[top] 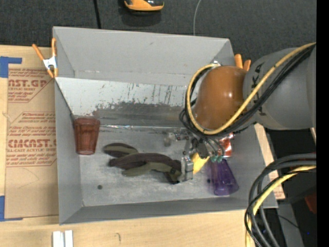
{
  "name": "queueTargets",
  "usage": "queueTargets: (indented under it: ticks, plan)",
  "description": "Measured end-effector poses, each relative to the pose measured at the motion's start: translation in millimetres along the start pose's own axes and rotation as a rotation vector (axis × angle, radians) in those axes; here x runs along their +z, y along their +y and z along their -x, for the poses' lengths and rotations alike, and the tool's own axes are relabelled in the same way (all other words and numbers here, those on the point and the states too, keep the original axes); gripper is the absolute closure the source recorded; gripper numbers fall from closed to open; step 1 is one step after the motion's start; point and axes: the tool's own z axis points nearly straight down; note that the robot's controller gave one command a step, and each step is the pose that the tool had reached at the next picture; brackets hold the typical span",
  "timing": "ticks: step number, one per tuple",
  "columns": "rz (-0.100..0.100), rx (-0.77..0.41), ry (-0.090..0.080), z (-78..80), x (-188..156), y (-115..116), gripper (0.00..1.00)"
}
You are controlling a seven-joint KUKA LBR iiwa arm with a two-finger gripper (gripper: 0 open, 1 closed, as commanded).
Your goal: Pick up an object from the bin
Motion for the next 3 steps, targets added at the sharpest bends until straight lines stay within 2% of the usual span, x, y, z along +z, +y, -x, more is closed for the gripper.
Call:
queueTargets:
  ticks: [1,2,3]
  plan:
    - [0.001,0.296,-0.001,19.5,55,-4,1.00]
    - [0.001,0.297,-0.001,19.5,55,-4,1.00]
    - [0.000,0.304,-0.003,12.7,-82,-1,1.00]
